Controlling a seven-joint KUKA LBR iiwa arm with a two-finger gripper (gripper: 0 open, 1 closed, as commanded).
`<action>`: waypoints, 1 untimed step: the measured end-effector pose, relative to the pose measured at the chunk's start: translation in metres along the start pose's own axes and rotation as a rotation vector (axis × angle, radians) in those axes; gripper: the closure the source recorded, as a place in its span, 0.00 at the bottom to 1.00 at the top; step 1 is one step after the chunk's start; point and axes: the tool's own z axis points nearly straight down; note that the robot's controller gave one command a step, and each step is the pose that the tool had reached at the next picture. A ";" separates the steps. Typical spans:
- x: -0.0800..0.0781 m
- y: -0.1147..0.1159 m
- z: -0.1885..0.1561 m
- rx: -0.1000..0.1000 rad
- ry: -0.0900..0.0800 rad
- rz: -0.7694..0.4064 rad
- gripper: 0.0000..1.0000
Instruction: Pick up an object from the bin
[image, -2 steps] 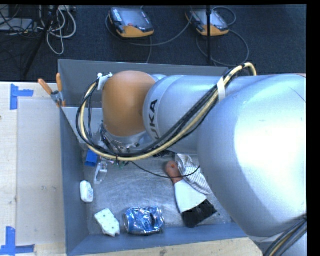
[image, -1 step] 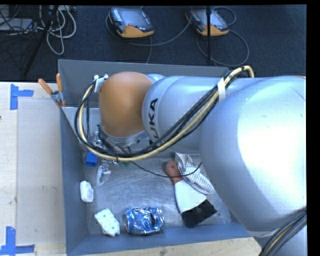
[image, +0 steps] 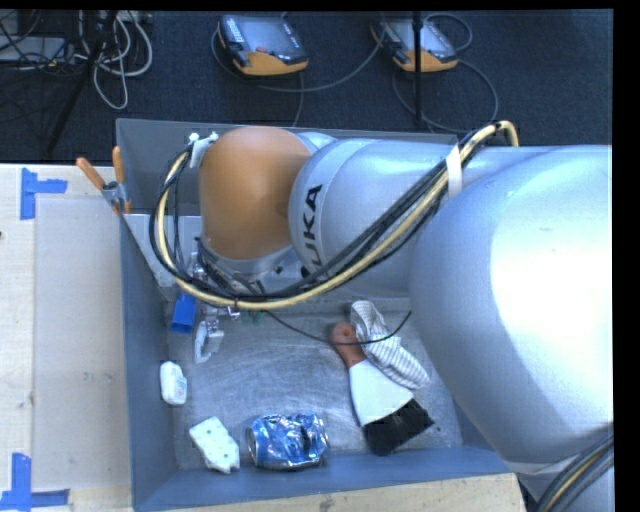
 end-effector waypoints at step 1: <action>-0.003 0.002 -0.019 -0.002 -0.008 -0.119 0.00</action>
Offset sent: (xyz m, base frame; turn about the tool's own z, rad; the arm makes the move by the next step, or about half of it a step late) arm 0.0056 0.0035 -0.0474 -0.1186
